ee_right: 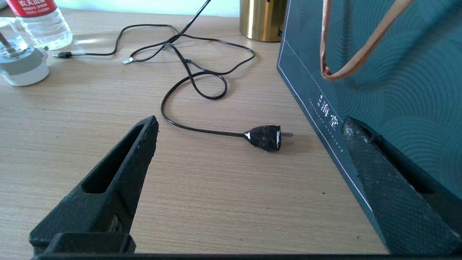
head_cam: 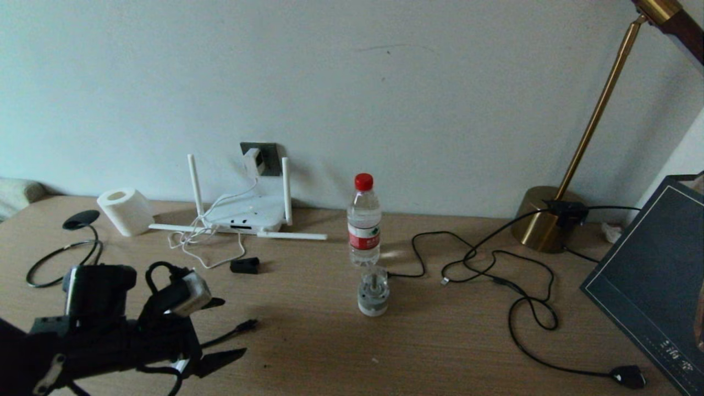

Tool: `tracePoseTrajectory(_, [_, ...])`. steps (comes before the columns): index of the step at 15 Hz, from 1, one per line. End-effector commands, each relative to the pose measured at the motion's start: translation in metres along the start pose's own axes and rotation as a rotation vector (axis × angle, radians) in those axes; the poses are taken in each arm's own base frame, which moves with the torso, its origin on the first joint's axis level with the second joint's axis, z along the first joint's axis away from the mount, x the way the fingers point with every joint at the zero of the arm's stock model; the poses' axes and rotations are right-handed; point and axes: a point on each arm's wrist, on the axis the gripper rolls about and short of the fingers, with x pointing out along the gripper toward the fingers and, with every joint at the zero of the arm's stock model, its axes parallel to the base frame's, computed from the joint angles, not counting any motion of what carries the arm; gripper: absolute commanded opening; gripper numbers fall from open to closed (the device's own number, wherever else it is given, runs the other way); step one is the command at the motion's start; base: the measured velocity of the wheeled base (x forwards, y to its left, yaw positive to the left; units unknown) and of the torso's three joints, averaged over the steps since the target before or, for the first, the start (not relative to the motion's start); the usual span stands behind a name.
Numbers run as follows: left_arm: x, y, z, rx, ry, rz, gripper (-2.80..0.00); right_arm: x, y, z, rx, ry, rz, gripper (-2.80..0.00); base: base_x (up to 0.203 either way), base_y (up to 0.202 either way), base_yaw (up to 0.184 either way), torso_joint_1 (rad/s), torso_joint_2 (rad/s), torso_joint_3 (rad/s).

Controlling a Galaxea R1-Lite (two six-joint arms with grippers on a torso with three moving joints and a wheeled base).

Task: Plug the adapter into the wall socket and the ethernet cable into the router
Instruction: Pick up cable

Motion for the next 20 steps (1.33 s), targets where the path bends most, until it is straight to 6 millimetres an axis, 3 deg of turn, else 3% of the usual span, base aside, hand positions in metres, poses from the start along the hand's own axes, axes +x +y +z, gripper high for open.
tracePoseTrajectory(1, [0.004,0.003,-0.005,-0.012,0.011,-0.004,0.00,0.000,0.000,0.000,0.000,-0.001,0.000,0.00,0.000,0.000,0.000,0.000,0.00,0.000])
tracePoseTrajectory(3, [0.007,0.006,-0.006,-0.014,0.012,-0.002,0.00,0.000,0.000,0.000,0.000,-0.001,0.000,0.00,0.000,0.000,0.000,0.000,0.00,0.000])
tracePoseTrajectory(4, [0.007,0.007,-0.005,-0.012,0.011,-0.001,-2.80,0.000,0.000,0.000,0.000,-0.001,-0.001,0.00,0.000,0.000,0.000,0.000,0.00,0.000])
tracePoseTrajectory(16, [0.002,-0.003,-0.005,-0.011,0.006,-0.020,-2.80,0.000,0.000,0.000,0.000,-0.001,0.000,0.00,0.000,0.000,0.000,0.000,0.00,0.000])
tracePoseTrajectory(20, [-0.018,-0.002,0.025,0.085,-0.095,0.035,-2.80,0.000,0.000,0.000,0.000,-0.001,0.000,0.00,0.000,0.000,0.000,0.000,0.00,0.000])
